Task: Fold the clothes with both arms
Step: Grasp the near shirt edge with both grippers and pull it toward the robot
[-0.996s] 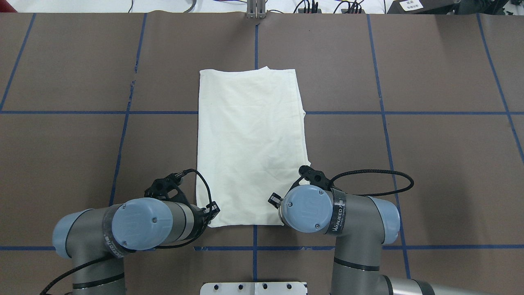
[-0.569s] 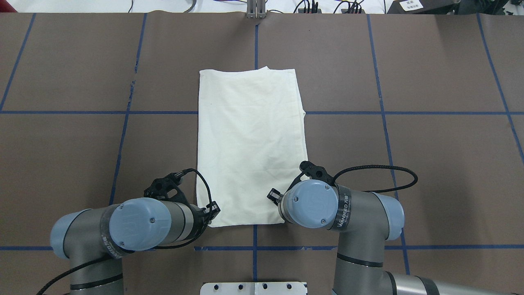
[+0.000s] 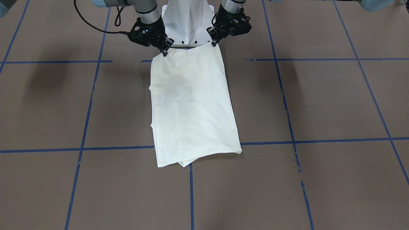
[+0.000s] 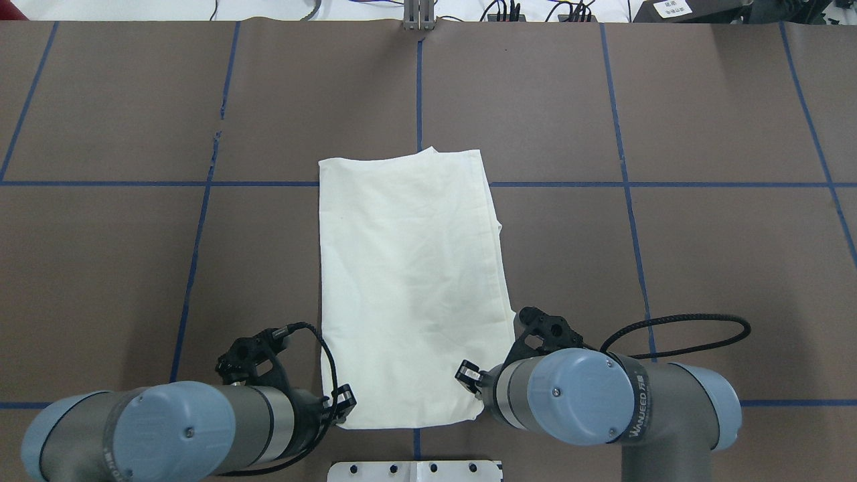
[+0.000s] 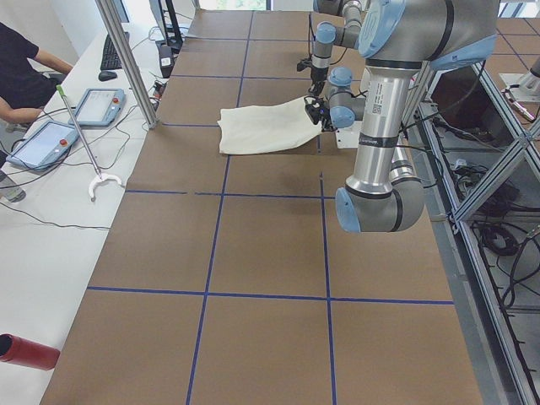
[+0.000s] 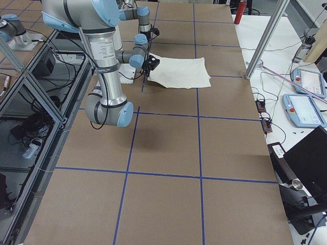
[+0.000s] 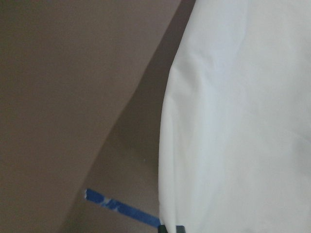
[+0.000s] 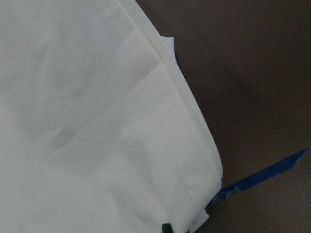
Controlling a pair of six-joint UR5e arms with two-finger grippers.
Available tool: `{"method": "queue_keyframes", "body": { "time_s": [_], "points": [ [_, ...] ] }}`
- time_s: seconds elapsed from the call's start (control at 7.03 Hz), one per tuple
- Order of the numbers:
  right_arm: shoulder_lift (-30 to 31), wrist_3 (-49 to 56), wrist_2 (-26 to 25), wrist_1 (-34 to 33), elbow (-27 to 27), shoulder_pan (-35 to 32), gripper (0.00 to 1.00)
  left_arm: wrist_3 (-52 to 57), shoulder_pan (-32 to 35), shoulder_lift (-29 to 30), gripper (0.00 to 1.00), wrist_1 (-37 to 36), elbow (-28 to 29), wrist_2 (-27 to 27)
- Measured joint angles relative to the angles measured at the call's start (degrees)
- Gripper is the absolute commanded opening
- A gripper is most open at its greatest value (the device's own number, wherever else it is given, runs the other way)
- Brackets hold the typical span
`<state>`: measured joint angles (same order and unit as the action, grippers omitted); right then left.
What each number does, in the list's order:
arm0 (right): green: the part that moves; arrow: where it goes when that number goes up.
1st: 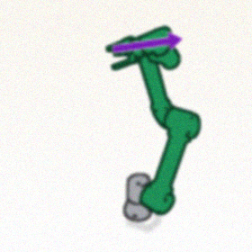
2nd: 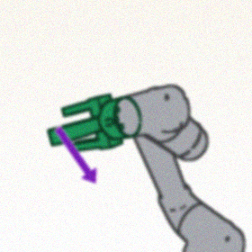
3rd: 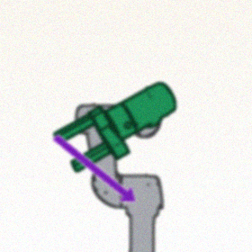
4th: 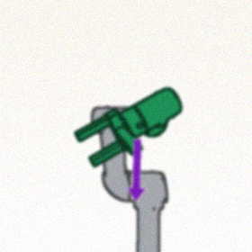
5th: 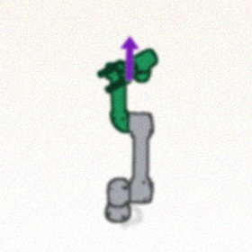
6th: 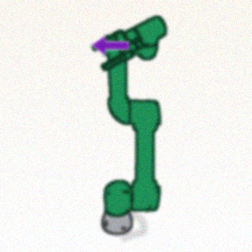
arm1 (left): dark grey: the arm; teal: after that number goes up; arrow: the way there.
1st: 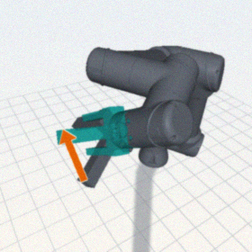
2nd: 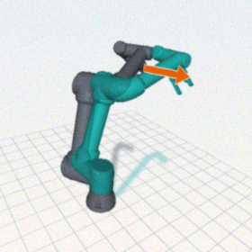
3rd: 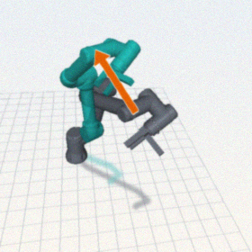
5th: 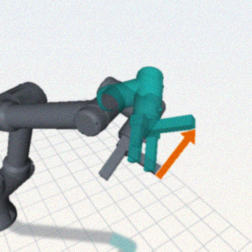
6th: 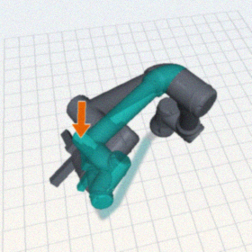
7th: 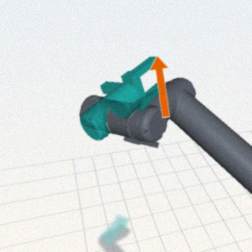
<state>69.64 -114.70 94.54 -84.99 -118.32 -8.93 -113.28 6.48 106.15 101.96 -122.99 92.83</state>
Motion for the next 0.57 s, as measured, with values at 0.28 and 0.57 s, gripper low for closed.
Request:
{"method": "queue_keyframes", "body": {
  "time_s": [0.28, 0.57],
  "points": [
    [-0.4, 0.5, -0.3, 0.8, -1.1, 1.0, 0.00, 0.0, -2.2, -1.8, 0.00, 0.0, -2.4, 0.0],
    [-1.1, 1.9, -0.3, 4.8, -0.6, -2.3, 0.00, 0.3, -1.7, -1.4, 0.00, 0.1, -2.4, 0.2]
  ]
}}
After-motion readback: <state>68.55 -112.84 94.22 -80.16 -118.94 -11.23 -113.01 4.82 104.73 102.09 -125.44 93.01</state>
